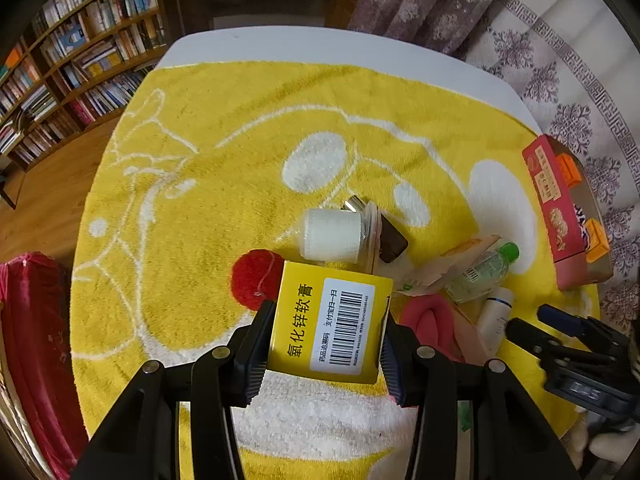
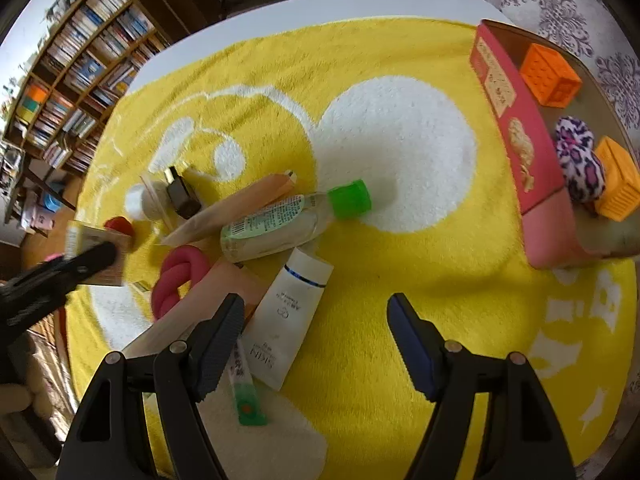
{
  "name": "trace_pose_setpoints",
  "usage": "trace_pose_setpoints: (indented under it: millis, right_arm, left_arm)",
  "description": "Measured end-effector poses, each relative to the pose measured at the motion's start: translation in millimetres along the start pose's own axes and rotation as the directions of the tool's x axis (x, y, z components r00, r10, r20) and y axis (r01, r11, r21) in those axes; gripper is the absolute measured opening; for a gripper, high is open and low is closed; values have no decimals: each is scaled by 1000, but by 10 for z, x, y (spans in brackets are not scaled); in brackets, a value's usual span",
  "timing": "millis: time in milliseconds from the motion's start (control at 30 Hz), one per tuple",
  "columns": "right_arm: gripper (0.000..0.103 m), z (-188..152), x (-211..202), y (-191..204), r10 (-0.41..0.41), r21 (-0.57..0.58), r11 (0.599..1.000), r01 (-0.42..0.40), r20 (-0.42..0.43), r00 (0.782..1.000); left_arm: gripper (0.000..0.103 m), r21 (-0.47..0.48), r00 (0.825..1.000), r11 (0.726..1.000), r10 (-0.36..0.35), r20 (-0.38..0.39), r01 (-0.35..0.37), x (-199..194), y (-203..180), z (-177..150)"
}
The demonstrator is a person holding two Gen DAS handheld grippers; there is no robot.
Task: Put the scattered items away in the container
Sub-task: 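Grasp the yellow ointment box with the left gripper, then grasp the white tube with the right gripper while the left holds the yellow box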
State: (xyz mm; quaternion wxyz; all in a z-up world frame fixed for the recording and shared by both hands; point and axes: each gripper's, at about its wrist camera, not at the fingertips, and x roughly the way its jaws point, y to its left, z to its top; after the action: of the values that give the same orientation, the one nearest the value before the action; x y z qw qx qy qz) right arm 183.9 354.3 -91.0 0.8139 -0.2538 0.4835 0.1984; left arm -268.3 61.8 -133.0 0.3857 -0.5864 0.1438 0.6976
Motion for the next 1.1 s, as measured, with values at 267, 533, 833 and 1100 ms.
trace_pose_setpoints:
  millis: [267, 533, 833, 1100]
  right_arm:
    - [77, 108, 262, 33, -29, -21, 999, 28, -25, 999]
    - [52, 151, 375, 207, -111, -143, 984, 110, -4, 994]
    - [37, 108, 78, -1, -28, -145, 989, 32, 27, 999]
    - [31, 33, -510, -320, 71, -147, 988, -53, 117, 991]
  left_arm:
    - [49, -16, 1000, 1000, 17, 5, -17, -92, 43, -69]
    - [49, -27, 999, 999, 46, 10, -45, -165, -5, -124]
    - [49, -28, 997, 998, 62, 38, -61, -328, -218, -179]
    - [49, -21, 996, 998, 66, 66, -65, -478, -577, -253]
